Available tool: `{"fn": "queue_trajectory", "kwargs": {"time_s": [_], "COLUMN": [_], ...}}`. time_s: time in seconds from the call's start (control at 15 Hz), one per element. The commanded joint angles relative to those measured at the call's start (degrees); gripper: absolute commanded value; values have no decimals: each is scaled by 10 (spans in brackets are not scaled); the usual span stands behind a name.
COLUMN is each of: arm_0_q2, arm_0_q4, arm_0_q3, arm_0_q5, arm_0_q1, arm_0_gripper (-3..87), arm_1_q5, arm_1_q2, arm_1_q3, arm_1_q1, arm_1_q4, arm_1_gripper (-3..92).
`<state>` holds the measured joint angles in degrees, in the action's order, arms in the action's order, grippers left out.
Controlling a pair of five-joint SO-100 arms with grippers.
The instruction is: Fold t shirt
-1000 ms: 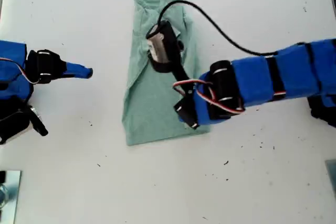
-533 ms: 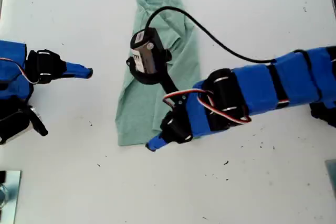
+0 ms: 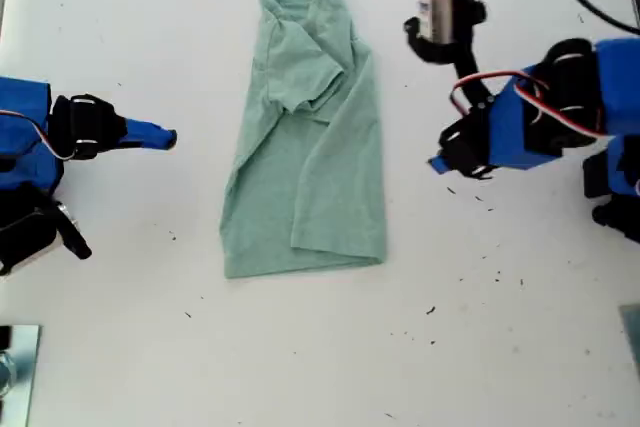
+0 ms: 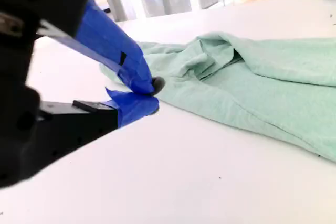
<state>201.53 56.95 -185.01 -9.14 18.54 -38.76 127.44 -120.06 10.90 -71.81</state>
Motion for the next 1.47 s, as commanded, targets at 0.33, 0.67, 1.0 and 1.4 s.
{"fn": "queue_trajectory", "kwargs": {"time_s": [0.33,0.67,1.0,1.4], "arm_0_q2": [-8,-507,-852,-875], "arm_0_q4": [4,106,333,335], "arm_0_q3": [10,459,905,927], "arm_0_q5": [23,76,47,43], "arm_0_q1": [-8,-83,-140,-142], "arm_0_gripper": [-2,-3,70,310], "arm_1_q5": [-6,3,11,15], "arm_1_q2": [404,403,454,558], "arm_1_q3": [-463,-504,-524,-551], "arm_1_q1": [149,145,142,139], "arm_1_q4": [107,153,135,91], "arm_1_gripper": [25,25,25,25]}}
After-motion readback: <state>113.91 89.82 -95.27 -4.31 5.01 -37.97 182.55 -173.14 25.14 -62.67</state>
